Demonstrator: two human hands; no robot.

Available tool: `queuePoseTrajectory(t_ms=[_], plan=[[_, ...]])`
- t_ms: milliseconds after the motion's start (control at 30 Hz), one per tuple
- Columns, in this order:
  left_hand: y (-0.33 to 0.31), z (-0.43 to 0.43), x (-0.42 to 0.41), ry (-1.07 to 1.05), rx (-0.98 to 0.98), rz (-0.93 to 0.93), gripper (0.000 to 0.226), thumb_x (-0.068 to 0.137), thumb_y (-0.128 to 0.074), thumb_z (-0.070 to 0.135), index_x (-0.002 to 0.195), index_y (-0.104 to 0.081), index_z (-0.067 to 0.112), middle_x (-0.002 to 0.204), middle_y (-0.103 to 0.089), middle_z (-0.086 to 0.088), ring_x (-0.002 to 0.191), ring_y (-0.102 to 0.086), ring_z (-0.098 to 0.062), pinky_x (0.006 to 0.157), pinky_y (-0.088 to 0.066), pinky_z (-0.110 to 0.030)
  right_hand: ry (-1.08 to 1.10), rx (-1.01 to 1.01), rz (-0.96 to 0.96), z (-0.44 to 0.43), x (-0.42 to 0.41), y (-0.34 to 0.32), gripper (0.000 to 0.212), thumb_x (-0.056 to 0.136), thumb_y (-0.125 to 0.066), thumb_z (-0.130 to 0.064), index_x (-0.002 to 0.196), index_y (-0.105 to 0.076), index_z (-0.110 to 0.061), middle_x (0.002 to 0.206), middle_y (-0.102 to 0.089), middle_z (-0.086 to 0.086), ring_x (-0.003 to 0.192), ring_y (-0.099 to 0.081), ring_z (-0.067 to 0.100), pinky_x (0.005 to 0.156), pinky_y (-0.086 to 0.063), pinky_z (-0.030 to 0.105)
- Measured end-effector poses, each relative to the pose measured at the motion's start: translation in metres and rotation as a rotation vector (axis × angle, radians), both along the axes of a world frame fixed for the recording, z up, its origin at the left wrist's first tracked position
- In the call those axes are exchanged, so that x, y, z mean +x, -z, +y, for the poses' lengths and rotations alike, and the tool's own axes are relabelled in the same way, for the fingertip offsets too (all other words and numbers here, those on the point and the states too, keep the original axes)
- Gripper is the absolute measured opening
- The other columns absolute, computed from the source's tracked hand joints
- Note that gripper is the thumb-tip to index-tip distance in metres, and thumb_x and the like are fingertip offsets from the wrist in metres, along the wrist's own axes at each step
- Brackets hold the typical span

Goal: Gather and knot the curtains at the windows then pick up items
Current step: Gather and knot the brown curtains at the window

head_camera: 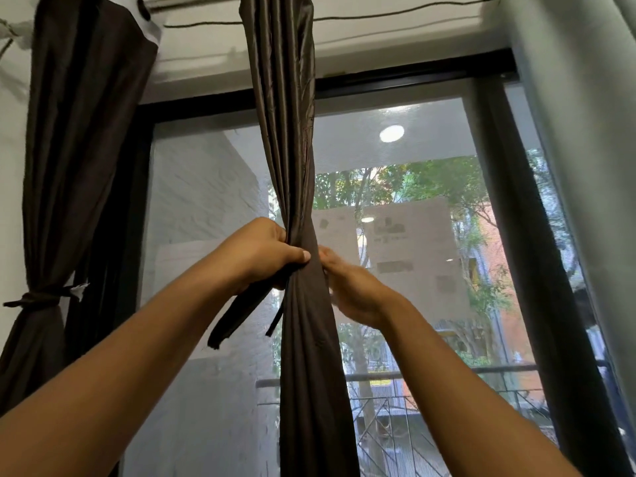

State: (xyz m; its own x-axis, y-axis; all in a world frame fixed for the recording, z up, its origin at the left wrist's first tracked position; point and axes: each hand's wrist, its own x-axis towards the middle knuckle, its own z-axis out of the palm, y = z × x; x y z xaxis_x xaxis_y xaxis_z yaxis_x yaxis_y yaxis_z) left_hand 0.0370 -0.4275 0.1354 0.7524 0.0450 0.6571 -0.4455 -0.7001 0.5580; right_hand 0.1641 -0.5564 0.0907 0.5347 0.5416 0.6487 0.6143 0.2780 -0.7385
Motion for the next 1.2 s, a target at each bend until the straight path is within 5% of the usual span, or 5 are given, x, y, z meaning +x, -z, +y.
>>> queuePoseTrajectory(t_ms=[433,600,833,1000,1200], plan=[[0.003,0.011,-0.011,0.123,-0.085,0.079,0.011,0.091,-0.061,0.011,0.082,-0.066,0.006,0.067,-0.072,-0.004,0.054,-0.069,-0.012,0.044,-0.051,-0.02,-0.22,-0.029,0.24,0.012,0.002,0.018,0.033,0.096,-0.046,-0.027,0.116,-0.06,-0.005,0.115,-0.064,0.013,0.106,-0.061,0.027,0.096,-0.049,0.041],[0.009,0.02,0.006,-0.114,0.069,-0.002,0.011,0.092,-0.062,0.021,0.089,-0.062,0.01,0.085,-0.068,-0.011,0.07,-0.069,-0.022,0.055,-0.058,-0.028,0.268,-0.205,-0.12,-0.023,-0.019,0.002,0.02,0.095,-0.052,-0.028,0.084,-0.058,-0.013,0.065,-0.051,0.001,0.056,-0.047,0.011,0.064,-0.053,0.033],[0.0,0.002,0.032,-0.458,0.411,-0.11,0.029,0.083,-0.066,0.039,0.091,-0.063,0.011,0.078,-0.062,-0.007,0.072,-0.063,-0.025,0.073,-0.057,-0.038,1.197,-0.253,-0.836,-0.016,-0.078,0.001,0.022,0.091,-0.055,-0.038,0.088,-0.064,-0.018,0.078,-0.064,0.003,0.072,-0.058,0.022,0.057,-0.038,0.029],[-0.005,-0.002,0.023,-0.554,0.444,-0.192,0.036,0.074,-0.074,0.045,0.074,-0.057,0.013,0.066,-0.053,-0.002,0.069,-0.056,-0.023,0.062,-0.047,-0.032,1.214,-0.136,-1.046,-0.003,-0.084,0.024,0.019,0.093,-0.052,-0.03,0.101,-0.063,-0.017,0.089,-0.057,0.001,0.068,-0.047,0.019,0.057,-0.031,0.028],[0.018,0.01,0.003,-0.326,0.115,-0.498,0.049,0.068,-0.082,0.041,0.098,-0.046,0.025,0.07,-0.063,0.005,0.072,-0.062,-0.014,0.064,-0.049,-0.03,1.079,-0.106,-1.135,0.005,-0.073,0.023,0.017,0.087,-0.061,-0.025,0.093,-0.068,-0.011,0.082,-0.057,0.004,0.062,-0.056,0.024,0.052,-0.039,0.03]])
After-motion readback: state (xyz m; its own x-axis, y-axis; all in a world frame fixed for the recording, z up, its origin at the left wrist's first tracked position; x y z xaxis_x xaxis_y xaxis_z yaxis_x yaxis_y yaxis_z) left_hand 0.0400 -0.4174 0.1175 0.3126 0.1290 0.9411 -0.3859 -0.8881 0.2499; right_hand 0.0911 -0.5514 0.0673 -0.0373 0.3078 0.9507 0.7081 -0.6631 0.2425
